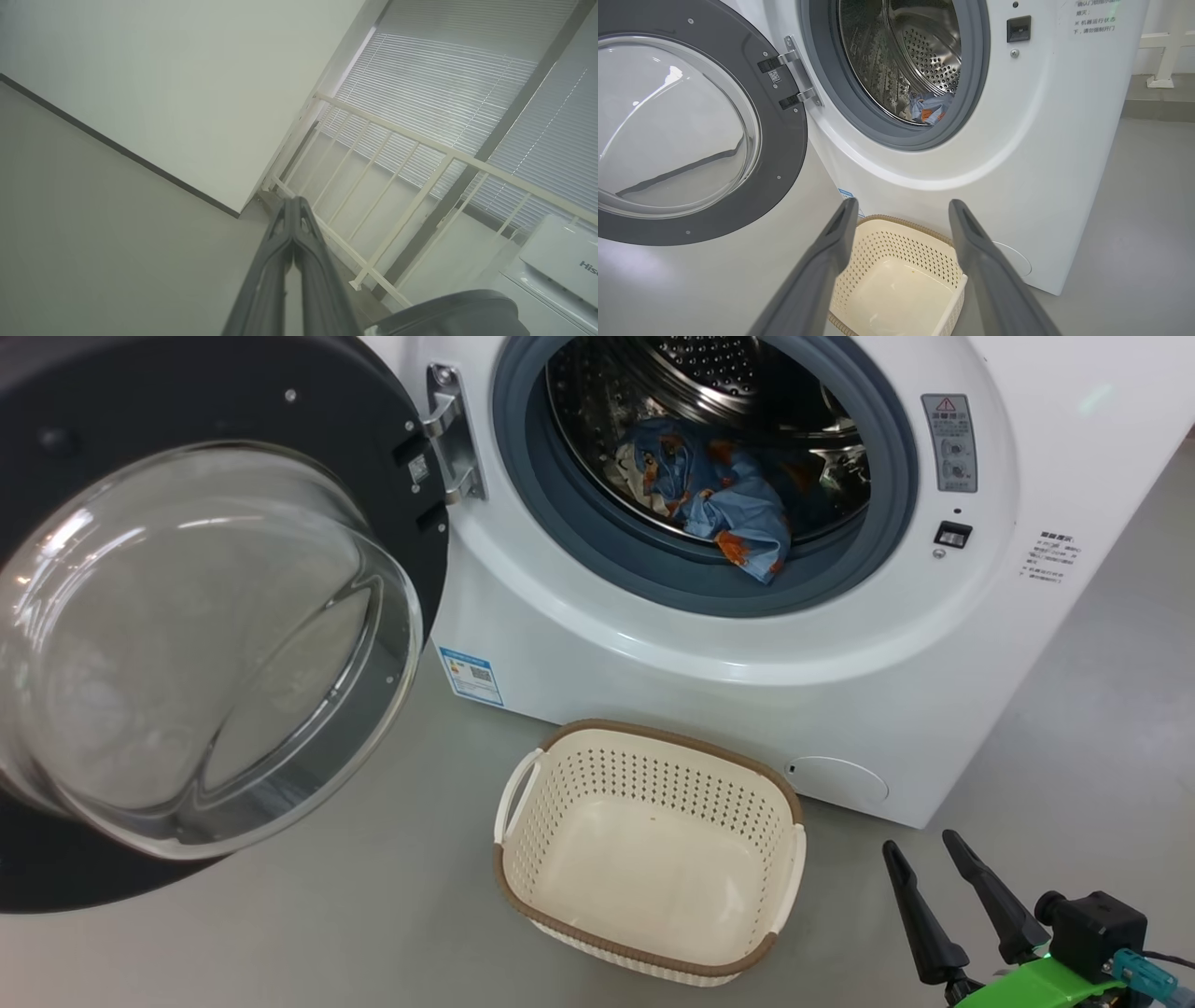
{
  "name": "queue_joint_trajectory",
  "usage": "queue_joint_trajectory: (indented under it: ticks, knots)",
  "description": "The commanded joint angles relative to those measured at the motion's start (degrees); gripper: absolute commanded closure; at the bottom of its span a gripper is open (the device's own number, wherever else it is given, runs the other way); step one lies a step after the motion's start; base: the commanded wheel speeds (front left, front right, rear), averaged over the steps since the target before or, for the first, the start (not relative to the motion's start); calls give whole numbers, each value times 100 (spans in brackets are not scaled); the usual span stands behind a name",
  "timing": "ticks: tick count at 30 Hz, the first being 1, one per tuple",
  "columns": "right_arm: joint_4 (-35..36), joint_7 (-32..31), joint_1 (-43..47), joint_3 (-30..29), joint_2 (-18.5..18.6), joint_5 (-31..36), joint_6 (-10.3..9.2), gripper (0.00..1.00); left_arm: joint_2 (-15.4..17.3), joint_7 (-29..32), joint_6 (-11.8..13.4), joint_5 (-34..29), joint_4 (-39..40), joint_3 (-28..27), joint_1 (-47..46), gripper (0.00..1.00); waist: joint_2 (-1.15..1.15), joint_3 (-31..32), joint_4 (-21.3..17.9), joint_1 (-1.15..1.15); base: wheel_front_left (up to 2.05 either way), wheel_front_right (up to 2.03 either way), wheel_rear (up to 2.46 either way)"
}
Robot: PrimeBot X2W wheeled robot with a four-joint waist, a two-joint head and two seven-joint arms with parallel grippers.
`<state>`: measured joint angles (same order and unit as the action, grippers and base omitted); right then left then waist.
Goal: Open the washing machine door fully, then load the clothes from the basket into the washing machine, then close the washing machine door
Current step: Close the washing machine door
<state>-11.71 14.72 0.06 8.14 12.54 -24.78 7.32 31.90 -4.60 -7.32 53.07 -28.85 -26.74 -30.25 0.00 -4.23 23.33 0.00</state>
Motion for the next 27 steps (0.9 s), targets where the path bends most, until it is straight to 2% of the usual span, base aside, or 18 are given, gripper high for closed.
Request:
queue_joint_trajectory:
  ticks: [1,6,9,16,27]
  knots:
    - [151,28,-91,88,28,53,17,0,606,175,-16,18,-166,23,-354,100,0,-44,-34,0,0,0,0]
    - [161,28,-109,52,18,75,17,0,899,1194,-16,491,-1076,383,-961,100,0,-119,-25,0,0,0,0]
    - [167,28,-110,27,29,84,17,0,1064,1528,-16,444,-1426,666,-1191,100,0,-167,1,0,0,0,0]
    - [179,28,-115,-3,101,106,17,0,1112,2750,-16,779,-2221,986,-1627,100,0,-237,-23,0,0,0,0]
    - [219,28,-70,-46,146,108,17,0,1063,3657,-16,1227,-2499,1050,-1684,100,0,-269,-62,0,0,0,0]
